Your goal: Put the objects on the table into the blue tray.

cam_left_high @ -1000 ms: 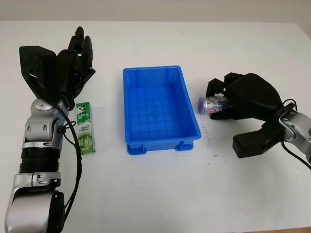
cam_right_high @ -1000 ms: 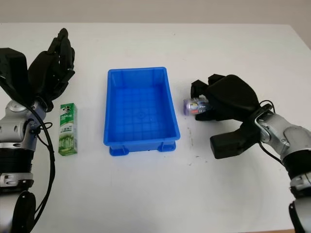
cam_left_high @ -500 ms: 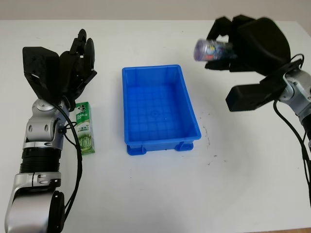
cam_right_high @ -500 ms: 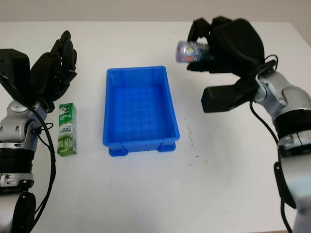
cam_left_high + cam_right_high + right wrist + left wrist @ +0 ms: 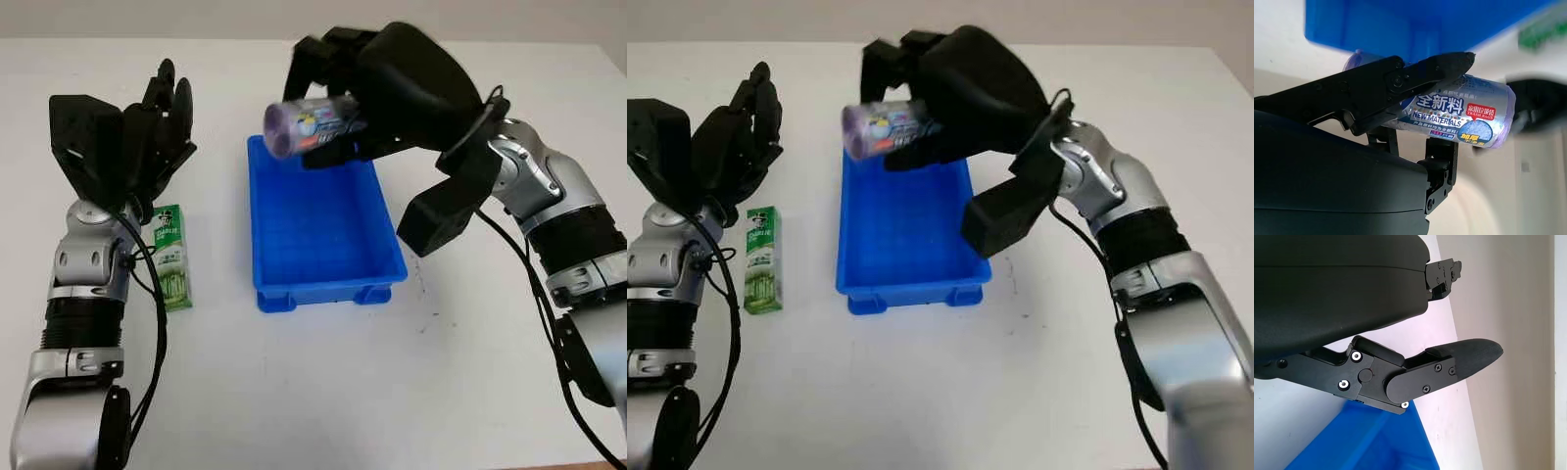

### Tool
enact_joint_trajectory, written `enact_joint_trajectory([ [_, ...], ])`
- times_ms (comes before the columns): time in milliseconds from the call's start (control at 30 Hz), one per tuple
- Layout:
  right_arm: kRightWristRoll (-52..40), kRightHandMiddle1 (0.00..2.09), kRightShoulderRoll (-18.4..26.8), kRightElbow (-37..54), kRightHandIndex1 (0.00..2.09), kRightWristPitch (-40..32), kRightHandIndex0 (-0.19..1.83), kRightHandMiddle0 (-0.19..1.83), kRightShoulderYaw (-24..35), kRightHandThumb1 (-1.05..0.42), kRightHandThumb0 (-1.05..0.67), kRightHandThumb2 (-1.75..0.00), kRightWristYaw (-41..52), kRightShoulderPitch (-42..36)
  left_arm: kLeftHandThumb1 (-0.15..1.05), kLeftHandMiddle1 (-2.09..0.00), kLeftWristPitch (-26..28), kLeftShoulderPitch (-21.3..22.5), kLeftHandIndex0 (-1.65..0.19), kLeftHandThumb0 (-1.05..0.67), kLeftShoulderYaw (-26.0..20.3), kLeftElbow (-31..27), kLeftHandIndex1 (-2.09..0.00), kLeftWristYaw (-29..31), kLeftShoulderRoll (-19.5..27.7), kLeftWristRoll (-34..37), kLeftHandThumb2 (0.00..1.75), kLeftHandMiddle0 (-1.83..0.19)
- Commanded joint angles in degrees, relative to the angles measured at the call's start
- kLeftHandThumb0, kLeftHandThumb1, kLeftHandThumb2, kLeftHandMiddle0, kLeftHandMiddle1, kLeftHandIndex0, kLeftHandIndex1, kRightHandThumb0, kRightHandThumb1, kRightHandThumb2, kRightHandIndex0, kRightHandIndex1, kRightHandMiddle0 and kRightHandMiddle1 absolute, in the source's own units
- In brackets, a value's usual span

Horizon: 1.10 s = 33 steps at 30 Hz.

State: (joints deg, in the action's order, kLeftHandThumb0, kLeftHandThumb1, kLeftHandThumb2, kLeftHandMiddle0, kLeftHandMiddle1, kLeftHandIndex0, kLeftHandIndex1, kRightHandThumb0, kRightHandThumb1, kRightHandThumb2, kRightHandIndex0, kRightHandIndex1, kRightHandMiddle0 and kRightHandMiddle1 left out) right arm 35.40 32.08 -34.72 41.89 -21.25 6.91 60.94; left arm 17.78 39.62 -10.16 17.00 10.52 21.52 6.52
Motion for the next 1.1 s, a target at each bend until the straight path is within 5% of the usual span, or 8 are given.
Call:
enact_joint_trajectory([
  [0,-0.81,2.08,1.20,2.18,2.07,-2.49,0.48,0.37,-0.60,-1.05,-0.62,-0.20,5.97,-0.55,1.05,0.00,0.88,-0.58,0.19,-0.72,-0.22,-1.83,0.00,-0.56,0.34,-0.27,0.74,0.19],
  [167,-0.79,1.79,2.97,4.25,1.76,-5.79,0.18,0.09,-1.38,-1.05,-0.68,-0.28,17.52,-0.61,1.05,0.00,0.55,-0.92,0.19,-0.70,-0.64,-1.98,0.00,-0.75,-0.16,0.37,0.75,0.19],
  [267,-3.19,0.65,3.80,5.73,0.61,-8.14,0.14,0.08,-1.10,-1.05,-0.71,-0.25,25.30,-0.65,1.05,0.00,0.43,-0.92,0.19,-0.72,-0.50,-1.69,0.00,-0.75,-0.21,0.38,0.73,0.19],
  [367,-6.53,0.14,4.01,6.77,0.11,-8.24,0.05,0.03,0.01,-1.05,-0.71,-0.19,28.71,-1.33,1.05,0.00,0.15,-0.85,0.19,-0.71,-0.38,-1.29,0.00,-0.85,-0.46,0.34,0.73,0.19],
  [833,-26.32,0.00,-2.42,4.05,0.00,1.37,-0.19,-0.19,13.24,-1.05,-0.74,-0.35,16.71,-6.73,1.05,0.00,-0.66,-1.01,0.19,-0.72,-0.68,-0.67,0.00,-1.64,-2.56,1.29,0.71,0.19],
  [1067,-30.07,0.06,-1.59,2.44,0.06,-11.76,-0.11,-0.09,21.13,-1.05,-0.73,-0.55,10.69,-11.17,1.05,0.00,-0.30,-1.89,0.19,-0.71,-1.08,-1.62,0.00,-1.95,-2.17,1.24,0.72,0.19],
])
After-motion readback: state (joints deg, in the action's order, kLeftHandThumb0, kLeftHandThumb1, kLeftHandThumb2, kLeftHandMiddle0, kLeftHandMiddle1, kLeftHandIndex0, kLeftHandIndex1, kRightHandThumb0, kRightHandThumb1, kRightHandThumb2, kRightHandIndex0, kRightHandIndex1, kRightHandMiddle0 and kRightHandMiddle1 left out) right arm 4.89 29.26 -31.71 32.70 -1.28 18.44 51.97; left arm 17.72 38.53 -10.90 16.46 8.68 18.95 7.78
